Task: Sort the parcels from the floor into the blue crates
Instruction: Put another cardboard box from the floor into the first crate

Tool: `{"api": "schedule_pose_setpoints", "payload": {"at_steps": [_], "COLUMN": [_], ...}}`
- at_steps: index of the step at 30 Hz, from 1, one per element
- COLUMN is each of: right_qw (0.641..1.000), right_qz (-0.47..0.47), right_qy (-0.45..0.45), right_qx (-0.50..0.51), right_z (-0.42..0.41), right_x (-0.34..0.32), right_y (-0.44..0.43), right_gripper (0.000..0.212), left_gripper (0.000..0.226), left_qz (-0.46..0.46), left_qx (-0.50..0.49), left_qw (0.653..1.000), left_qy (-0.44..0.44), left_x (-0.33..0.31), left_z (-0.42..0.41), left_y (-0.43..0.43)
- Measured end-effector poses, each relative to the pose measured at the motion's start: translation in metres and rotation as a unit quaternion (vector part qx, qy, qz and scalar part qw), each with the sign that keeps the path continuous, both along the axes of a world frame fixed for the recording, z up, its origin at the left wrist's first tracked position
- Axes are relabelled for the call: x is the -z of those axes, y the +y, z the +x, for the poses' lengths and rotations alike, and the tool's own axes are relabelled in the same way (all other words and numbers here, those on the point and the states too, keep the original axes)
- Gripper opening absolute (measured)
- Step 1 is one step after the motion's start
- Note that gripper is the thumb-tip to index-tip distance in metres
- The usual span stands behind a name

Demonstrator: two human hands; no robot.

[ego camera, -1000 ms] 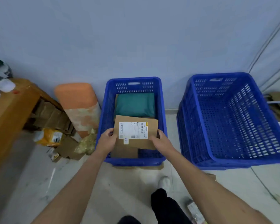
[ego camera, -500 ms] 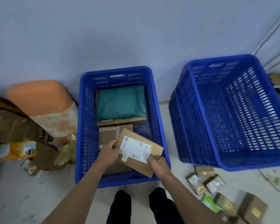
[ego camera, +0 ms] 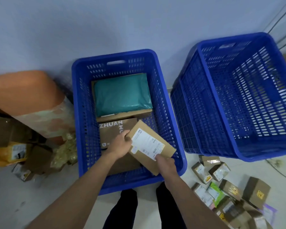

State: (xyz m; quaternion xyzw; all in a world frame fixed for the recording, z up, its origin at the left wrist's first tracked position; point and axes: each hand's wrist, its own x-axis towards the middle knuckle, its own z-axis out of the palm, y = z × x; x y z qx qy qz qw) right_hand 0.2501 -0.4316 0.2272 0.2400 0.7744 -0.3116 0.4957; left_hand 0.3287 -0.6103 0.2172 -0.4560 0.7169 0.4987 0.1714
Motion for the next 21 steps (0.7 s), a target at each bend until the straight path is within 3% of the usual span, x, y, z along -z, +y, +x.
{"api": "schedule_pose_setpoints", "payload": {"at_steps": [5,11,17,21], "right_qw": [0.992,0.984,0.967,0.963], "right_qz": [0.010,-0.013,-0.057,-0.057], "right_qy": [0.011,0.005,-0.036,-0.058], "right_qx": [0.122,0.175,0.247,0.258], "right_z": [0.013,0.012,0.008,0.001], "right_x": [0.005,0.020,0.044,0.065], "right_y": [-0.011,-0.029,-0.043,-0.037], "right_gripper": [0.055,0.032,0.050,0.020], "left_gripper": [0.053,0.051,0.053,0.055], "left_qz": [-0.005,-0.011,0.016,0.036], "left_qx": [0.054,0.072,0.077,0.120], "left_qw": [0.998,0.997,0.996,0.992], "left_qy": [0.013,0.031,0.031,0.029], "left_x": [0.000,0.024,0.059,0.098], "left_z": [-0.041,-0.071,-0.096,-0.096], "left_y": [-0.006,-0.016,-0.029,-0.027]}}
